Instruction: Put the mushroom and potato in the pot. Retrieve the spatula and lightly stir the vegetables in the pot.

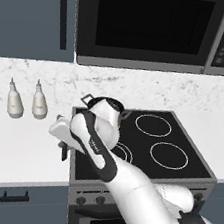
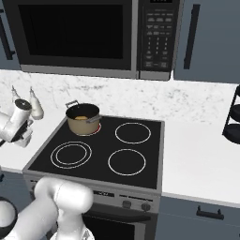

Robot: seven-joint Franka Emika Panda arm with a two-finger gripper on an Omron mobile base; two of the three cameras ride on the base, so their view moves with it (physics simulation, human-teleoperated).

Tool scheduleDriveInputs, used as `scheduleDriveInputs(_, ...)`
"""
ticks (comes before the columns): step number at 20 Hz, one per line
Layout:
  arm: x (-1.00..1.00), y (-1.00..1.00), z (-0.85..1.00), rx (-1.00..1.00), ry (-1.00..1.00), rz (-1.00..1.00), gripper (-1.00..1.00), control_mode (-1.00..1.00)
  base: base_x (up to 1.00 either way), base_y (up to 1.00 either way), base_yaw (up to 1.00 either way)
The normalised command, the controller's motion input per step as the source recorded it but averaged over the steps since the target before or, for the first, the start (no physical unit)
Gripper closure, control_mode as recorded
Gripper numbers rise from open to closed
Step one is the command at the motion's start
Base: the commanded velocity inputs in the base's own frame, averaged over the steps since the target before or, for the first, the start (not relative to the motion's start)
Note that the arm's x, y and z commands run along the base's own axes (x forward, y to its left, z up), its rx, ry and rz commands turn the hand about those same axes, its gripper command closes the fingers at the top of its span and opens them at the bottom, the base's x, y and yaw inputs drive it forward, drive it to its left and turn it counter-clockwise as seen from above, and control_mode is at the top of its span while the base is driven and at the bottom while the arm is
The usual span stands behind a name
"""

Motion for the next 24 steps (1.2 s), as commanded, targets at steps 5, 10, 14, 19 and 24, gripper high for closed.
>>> scheduleDriveInputs(5,-0.37,-0.94,1.0,0.79,0.06,-0.33,1.0,-1.0,0.0,0.0,0.0)
scheduleDriveInputs(10,-0.13,-0.84,0.94,0.8,0.21,-0.37,1.0,-1.0,0.0,0.0,0.0)
scheduleDriveInputs(14,-0.02,-0.73,0.84,0.79,0.29,-0.36,1.0,-1.0,0.0,0.0,0.0)
scheduleDriveInputs(19,0.0,-0.61,0.6,0.75,0.4,-0.3,1.0,-1.0,0.0,0.0,0.0)
scheduleDriveInputs(24,0.29,-0.7,0.27,0.64,0.37,-0.09,1.0,-1.0,0.0,0.0,0.0)
